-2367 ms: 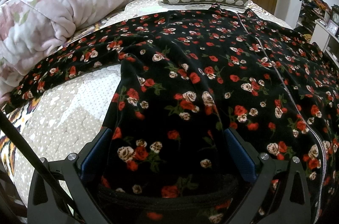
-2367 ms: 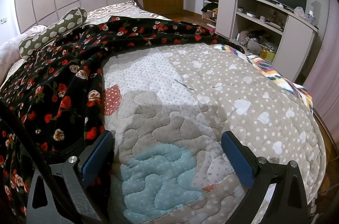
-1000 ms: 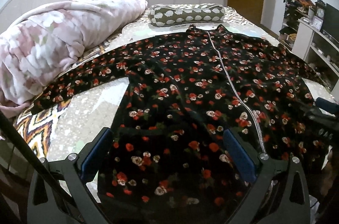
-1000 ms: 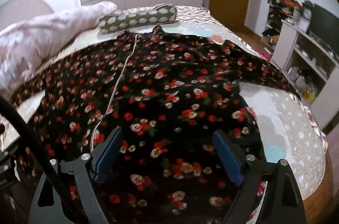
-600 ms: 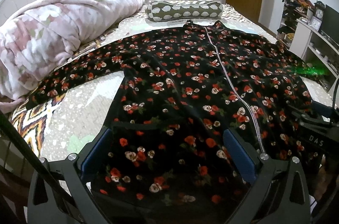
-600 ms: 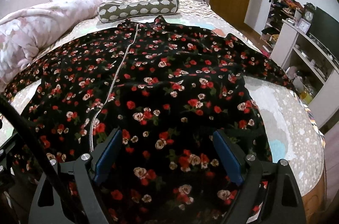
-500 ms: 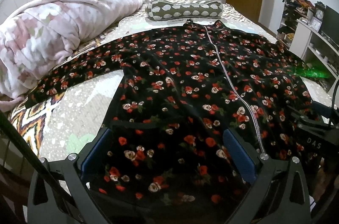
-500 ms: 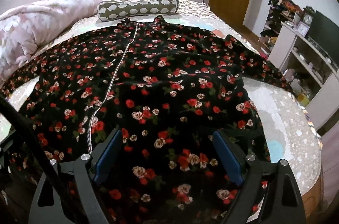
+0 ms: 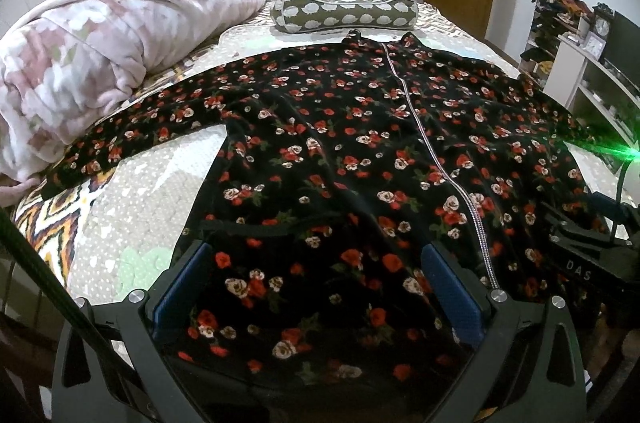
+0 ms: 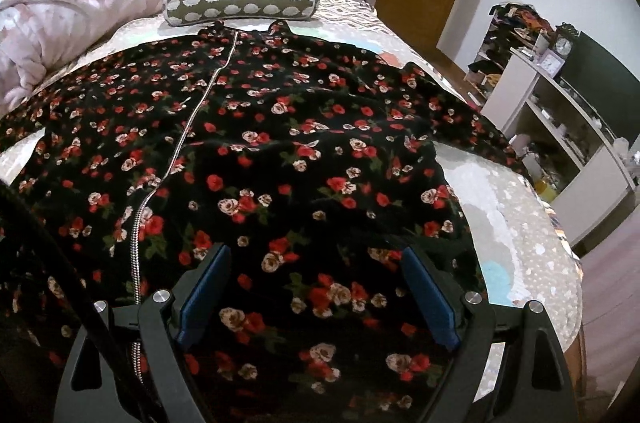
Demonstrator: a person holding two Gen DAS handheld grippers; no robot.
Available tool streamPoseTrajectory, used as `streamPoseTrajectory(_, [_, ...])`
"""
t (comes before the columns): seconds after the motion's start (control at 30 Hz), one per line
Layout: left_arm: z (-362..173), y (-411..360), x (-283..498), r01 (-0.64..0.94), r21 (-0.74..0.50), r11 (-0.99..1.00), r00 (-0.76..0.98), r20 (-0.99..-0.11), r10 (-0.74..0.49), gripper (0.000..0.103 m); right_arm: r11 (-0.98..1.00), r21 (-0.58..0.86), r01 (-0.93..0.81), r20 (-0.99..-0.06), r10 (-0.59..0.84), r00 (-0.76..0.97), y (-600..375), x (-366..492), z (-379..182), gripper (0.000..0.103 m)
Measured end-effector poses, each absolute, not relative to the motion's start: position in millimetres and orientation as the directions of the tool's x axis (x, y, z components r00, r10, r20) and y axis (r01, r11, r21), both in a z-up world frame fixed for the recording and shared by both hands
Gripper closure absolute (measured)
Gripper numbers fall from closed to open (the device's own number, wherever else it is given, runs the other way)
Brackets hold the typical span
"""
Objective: Fold large clothes
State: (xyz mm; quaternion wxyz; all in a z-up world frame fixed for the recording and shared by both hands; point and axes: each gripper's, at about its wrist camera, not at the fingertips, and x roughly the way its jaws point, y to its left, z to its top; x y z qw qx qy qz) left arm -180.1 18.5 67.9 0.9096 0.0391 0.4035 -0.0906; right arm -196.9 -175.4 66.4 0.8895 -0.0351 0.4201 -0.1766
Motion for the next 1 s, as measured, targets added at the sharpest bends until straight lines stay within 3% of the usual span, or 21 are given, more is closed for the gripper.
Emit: streamPoseTrajectory(1.0, [65.9, 13.0, -180.2, 0.207, 0.004, 0.978, 0.651, -0.747, -0.135, 0.000, 0.892, -0.323, 0.317, -0.668, -0.452, 0.591, -171.5, -202.6, 74.4, 0.013])
